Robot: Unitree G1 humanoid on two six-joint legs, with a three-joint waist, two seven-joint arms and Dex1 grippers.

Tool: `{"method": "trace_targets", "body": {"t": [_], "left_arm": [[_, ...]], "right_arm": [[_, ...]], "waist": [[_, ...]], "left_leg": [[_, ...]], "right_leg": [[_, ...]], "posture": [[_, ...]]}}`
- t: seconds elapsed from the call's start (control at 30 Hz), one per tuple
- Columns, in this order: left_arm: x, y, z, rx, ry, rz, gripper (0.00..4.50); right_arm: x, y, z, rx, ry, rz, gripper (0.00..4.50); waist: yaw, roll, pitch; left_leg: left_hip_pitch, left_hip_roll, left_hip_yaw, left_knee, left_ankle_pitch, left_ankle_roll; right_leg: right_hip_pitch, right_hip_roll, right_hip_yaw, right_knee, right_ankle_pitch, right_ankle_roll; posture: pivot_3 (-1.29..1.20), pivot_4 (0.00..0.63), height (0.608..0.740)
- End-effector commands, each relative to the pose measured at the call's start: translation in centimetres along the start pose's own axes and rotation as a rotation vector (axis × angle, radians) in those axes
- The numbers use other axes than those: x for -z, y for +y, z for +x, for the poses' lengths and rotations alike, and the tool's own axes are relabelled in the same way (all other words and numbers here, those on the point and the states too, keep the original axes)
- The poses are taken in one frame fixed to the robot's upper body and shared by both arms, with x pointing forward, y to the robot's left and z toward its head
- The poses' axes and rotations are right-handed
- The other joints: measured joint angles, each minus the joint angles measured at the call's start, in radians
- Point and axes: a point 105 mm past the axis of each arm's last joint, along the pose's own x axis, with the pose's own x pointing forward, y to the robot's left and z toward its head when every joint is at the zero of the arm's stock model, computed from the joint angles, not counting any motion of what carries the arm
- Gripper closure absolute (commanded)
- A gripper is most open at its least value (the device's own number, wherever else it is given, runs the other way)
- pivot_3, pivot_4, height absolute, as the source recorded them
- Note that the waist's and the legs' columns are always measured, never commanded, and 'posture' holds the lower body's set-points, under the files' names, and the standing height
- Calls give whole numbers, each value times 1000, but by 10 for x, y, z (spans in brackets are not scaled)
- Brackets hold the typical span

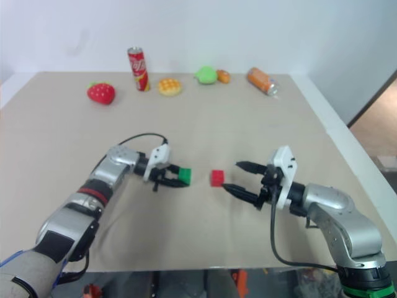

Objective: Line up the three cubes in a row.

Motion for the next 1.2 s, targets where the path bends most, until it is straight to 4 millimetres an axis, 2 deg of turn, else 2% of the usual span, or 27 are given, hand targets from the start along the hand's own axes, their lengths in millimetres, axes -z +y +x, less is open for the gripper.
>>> {"method": "trace_targets", "body": {"t": [0.03, 0.1, 0.17, 0.37, 0.57, 0.83, 1.0, 1.13, 1.2], "left_arm": [[0, 4, -2, -27, 9, 21, 3171], [2, 4, -1, -31, 12, 17, 3171], [-1, 4, 0, -33, -13, -10, 2151], [-15, 13, -3, -125, -74, 46, 177], [-17, 1, -19, -95, -96, 68, 177], [-40, -22, -40, -48, -173, 9, 177], [-53, -15, -53, -162, -207, 9, 177], [-64, 5, -96, -421, -256, 12, 177], [-65, 7, -107, -477, -270, -5, 177]], "right_arm": [[-15, 3, -2, -5, -40, -55, 316], [-14, 2, -2, -5, -39, -55, 316], [-14, 2, -2, -5, -38, -57, 316], [-17, 1, 1, -21, -40, -61, 316], [-22, -3, 7, -51, -45, -70, 316], [-23, -5, 11, -77, -48, -75, 316], [-23, -3, 15, -93, -53, -77, 316], [-22, -1, 15, -94, -55, -75, 316], [-22, -1, 14, -93, -55, -75, 316]], "waist": [[0, 0, 0], [0, 0, 0], [0, 0, 0], [0, 0, 0], [0, 0, 0], [1, 1, 0], [1, 1, 0], [-4, 1, 0], [-5, 1, 0]], "left_leg": [[0, 0, 0, 1, 0, 0], [0, 0, 0, 2, 0, 0], [0, 0, 0, 4, 0, 0], [-1, 0, 0, 4, 0, 0], [-1, 0, 0, 3, 0, 1], [-1, 0, 0, 4, -1, 1], [-1, 0, 0, 4, -1, 1], [-1, 0, 0, 4, -1, 1], [-1, 1, 0, 4, -1, 1]], "right_leg": [[0, 0, 0, 1, 0, 0], [0, 0, 0, 1, 0, 0], [1, 0, 0, 1, 1, -1], [1, 0, 1, 1, 1, 0], [0, 1, 1, 1, 1, 0], [0, 1, 2, 1, 1, 0], [1, 1, 2, 1, 1, 0], [0, 1, 2, 1, 1, 0], [0, 2, 3, 1, 1, 0]], "posture": [[0, 150, 740], [0, 150, 740], [0, 150, 740], [0, 150, 740], [0, 150, 740], [0, 150, 740], [0, 150, 740], [0, 150, 740], [0, 150, 740]]}}
